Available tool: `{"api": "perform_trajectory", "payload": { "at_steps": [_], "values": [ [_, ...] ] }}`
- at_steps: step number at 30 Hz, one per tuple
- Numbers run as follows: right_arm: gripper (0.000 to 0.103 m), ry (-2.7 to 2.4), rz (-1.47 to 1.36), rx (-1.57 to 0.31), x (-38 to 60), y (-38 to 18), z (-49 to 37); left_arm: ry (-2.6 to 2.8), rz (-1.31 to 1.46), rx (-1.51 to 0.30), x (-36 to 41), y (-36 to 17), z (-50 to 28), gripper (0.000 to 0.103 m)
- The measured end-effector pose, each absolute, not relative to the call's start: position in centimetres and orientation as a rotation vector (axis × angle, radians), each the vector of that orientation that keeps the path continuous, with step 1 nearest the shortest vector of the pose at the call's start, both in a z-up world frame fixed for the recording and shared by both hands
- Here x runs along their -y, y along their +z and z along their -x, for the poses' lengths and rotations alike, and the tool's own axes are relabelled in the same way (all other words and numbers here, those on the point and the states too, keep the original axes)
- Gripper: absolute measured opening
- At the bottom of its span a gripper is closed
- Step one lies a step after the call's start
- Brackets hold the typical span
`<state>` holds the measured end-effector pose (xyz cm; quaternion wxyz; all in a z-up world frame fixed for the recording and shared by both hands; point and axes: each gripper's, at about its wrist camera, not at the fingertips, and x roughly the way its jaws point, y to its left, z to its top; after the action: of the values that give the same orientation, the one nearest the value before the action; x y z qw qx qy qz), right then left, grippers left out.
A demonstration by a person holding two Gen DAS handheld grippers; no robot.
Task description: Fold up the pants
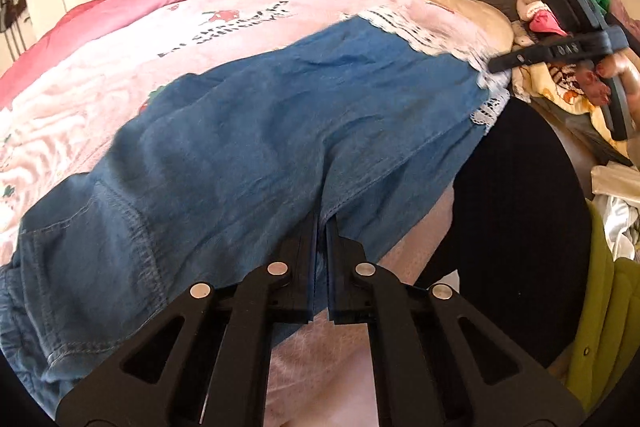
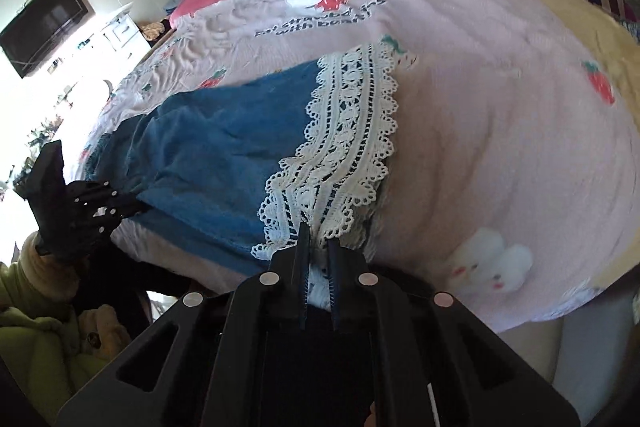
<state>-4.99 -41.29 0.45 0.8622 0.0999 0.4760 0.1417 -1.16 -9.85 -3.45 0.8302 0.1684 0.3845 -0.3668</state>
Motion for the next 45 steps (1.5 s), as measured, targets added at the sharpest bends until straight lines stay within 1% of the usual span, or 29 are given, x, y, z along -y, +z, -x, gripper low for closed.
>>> {"api": "perform_trajectory", "payload": {
  "at_steps": [7,10,12,16,19,22,24,25,26,27,28,30,32,34,35,36,40,43,44,45],
  "values": [
    [0.008,0.288,-0.203,-1.029,41.8,-0.2,5.4,-0.800,-0.358,-0.803,9.0,-3.0,1.8,0.000],
    [0.008,0.286,-0.168,-1.073,41.1,-1.1,4.8,-0.808,-0.378,-0.810,8.9,-3.2,2.3,0.000],
    [0.011,0.292,-0.160,-1.073,40.7,-1.2,4.9,-0.804,-0.386,-0.822,8.8,-3.5,2.5,0.000],
    [0.011,0.284,-0.152,-1.081,40.8,-1.0,5.4,-0.816,-0.393,-0.837,8.1,-3.7,3.3,0.000],
    [0.019,0.250,-0.149,-1.092,41.2,-0.5,5.7,-0.835,-0.394,-0.837,7.8,-3.8,4.0,0.000],
    [0.021,0.229,-0.137,-1.053,41.1,1.1,6.1,-0.830,-0.379,-0.816,7.1,-3.2,4.3,0.000],
    [0.039,0.213,-0.107,-1.025,40.7,2.1,6.3,-0.816,-0.326,-0.787,5.8,-1.9,4.3,0.000],
    [0.040,0.212,-0.088,-0.992,40.2,2.9,6.5,-0.805,-0.309,-0.781,5.3,-1.5,4.2,0.002],
    [0.040,0.227,-0.073,-0.963,39.6,3.5,6.6,-0.774,-0.301,-0.771,4.5,-0.9,4.1,0.006],
    [0.040,0.256,-0.061,-0.935,38.7,4.0,6.6,-0.746,-0.296,-0.762,3.9,-0.6,4.0,0.020],
    [0.040,0.314,-0.039,-0.902,36.8,4.4,6.5,-0.704,-0.279,-0.758,2.9,-0.3,3.7,0.030],
    [0.042,0.401,0.009,-0.877,33.8,4.5,6.2,-0.628,-0.236,-0.769,1.0,0.0,3.1,0.032],
    [0.042,0.503,0.101,-0.860,29.3,3.7,5.8,-0.513,-0.184,-0.785,-1.3,0.2,2.3,0.042],
    [0.042,0.577,0.196,-0.850,25.2,2.6,5.4,-0.387,-0.170,-0.789,-3.3,0.2,1.8,0.061],
    [0.042,0.599,0.240,-0.847,23.5,2.0,5.3,-0.333,-0.172,-0.792,-4.0,0.2,1.6,0.066],
    [0.042,0.620,0.285,-0.840,22.1,1.4,5.2,-0.285,-0.161,-0.799,-4.7,0.2,1.4,0.068],
    [0.042,0.636,0.495,-0.798,18.3,-1.0,5.5,-0.266,-0.069,-0.815,-6.4,0.0,0.8,0.068],
    [0.041,0.622,0.548,-0.776,17.7,-1.6,5.4,-0.244,-0.099,-0.795,-6.3,-0.2,0.4,0.068],
    [0.034,0.619,0.562,-0.776,17.4,-1.9,5.3,-0.233,-0.124,-0.792,-6.2,-0.4,0.1,0.068],
    [0.020,0.615,0.578,-0.783,17.2,-2.3,5.3,-0.206,-0.147,-0.784,-6.2,-0.7,0.0,0.069]
  ]
}}
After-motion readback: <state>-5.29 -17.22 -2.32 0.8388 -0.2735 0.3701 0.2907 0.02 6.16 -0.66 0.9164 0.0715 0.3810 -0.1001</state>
